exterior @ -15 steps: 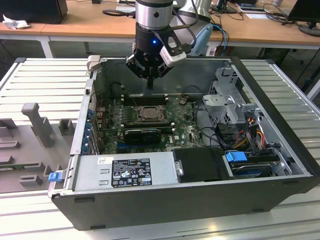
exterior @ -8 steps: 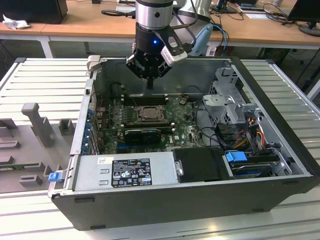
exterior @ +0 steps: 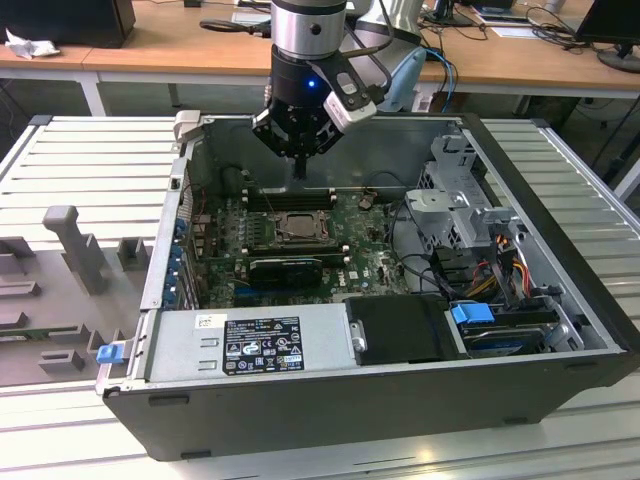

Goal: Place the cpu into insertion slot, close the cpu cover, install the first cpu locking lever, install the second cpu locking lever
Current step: 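Install the first cpu locking lever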

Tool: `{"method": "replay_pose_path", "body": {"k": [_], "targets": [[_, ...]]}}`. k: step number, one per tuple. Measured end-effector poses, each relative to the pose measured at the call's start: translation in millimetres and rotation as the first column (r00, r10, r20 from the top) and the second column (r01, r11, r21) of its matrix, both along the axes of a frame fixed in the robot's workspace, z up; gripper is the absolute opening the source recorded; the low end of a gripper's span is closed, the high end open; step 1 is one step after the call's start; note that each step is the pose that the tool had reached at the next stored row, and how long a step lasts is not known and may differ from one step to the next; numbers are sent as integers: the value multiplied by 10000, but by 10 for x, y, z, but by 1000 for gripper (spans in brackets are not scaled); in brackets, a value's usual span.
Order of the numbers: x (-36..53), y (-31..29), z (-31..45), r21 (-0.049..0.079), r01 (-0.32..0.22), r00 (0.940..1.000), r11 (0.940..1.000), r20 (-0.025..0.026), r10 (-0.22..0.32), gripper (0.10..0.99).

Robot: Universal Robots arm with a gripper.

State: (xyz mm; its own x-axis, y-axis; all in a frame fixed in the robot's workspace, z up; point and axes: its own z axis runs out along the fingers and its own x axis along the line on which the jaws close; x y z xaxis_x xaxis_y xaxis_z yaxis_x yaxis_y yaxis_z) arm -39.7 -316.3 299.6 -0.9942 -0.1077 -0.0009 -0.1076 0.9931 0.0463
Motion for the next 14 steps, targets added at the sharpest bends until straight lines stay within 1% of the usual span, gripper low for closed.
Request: {"method": "replay_pose_path", "body": {"k": [14], "targets": [[0,0,0,1,-350,9994,9994,0,350,106]]}}
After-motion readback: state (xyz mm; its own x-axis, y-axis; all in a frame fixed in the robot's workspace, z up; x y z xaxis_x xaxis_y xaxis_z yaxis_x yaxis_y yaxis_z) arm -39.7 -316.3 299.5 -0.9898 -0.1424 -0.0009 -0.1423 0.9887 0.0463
